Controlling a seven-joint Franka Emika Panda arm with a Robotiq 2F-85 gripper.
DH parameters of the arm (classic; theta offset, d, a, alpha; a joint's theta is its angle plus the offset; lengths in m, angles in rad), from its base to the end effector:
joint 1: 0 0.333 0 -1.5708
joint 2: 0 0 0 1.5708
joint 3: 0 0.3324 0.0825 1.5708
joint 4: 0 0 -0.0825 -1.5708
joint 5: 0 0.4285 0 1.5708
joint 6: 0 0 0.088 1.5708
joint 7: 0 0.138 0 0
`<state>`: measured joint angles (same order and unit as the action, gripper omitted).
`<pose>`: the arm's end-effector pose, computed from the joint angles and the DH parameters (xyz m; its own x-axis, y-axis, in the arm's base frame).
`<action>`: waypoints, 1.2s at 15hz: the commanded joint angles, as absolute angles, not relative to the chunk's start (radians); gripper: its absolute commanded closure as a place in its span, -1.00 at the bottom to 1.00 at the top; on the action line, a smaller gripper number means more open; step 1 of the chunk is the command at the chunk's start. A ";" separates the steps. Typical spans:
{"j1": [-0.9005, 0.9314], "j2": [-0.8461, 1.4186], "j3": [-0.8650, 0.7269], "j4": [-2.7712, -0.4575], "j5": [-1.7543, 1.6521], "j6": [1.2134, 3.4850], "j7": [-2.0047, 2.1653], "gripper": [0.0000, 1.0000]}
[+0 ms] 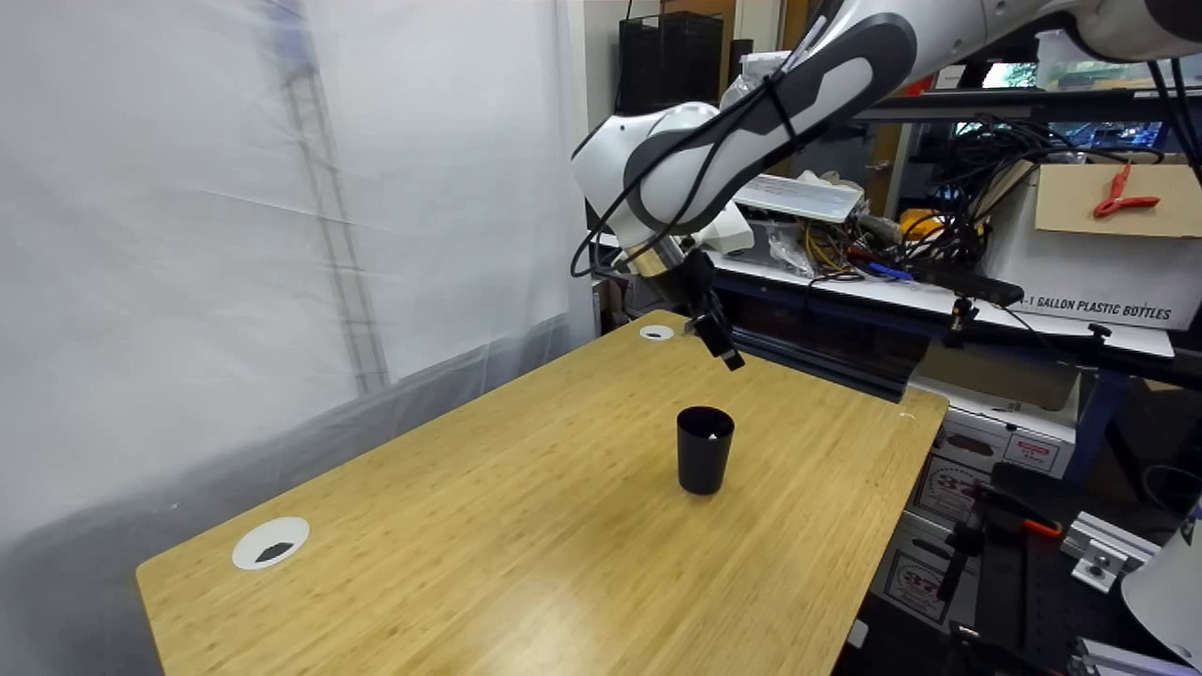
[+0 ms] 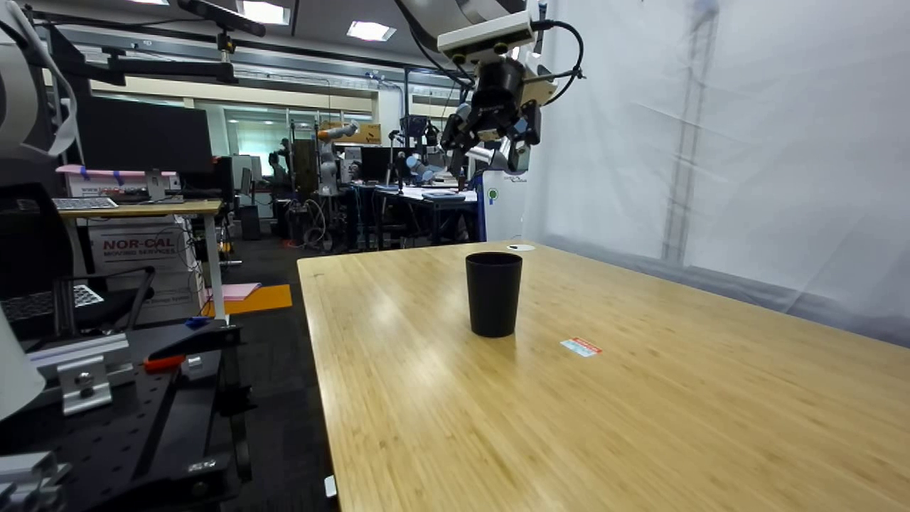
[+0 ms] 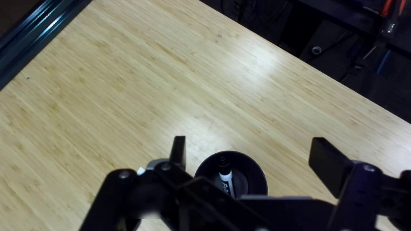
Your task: Take the marker out of the black cup and place it on the table
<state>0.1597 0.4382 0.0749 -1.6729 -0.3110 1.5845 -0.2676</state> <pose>0.6285 0.1039 0.2908 0.7103 0.4449 -0.5454 0.5780 -0.8109 0.0913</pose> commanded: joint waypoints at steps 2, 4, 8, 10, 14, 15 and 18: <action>0.143 0.439 0.089 -1.677 -0.310 1.580 -0.261 -1.00; 0.142 0.437 0.089 -1.677 -0.309 1.580 -0.261 -1.00; 0.142 0.434 0.089 -1.679 -0.308 1.580 -0.261 -1.00; 0.138 0.446 0.089 -1.687 -0.304 1.596 -0.260 -1.00; 0.136 0.468 0.090 -1.696 -0.304 1.634 -0.263 -1.00; 0.134 0.473 0.090 -1.695 -0.299 1.643 -0.262 -1.00; 0.132 0.482 0.091 -1.697 -0.292 1.652 -0.267 -1.00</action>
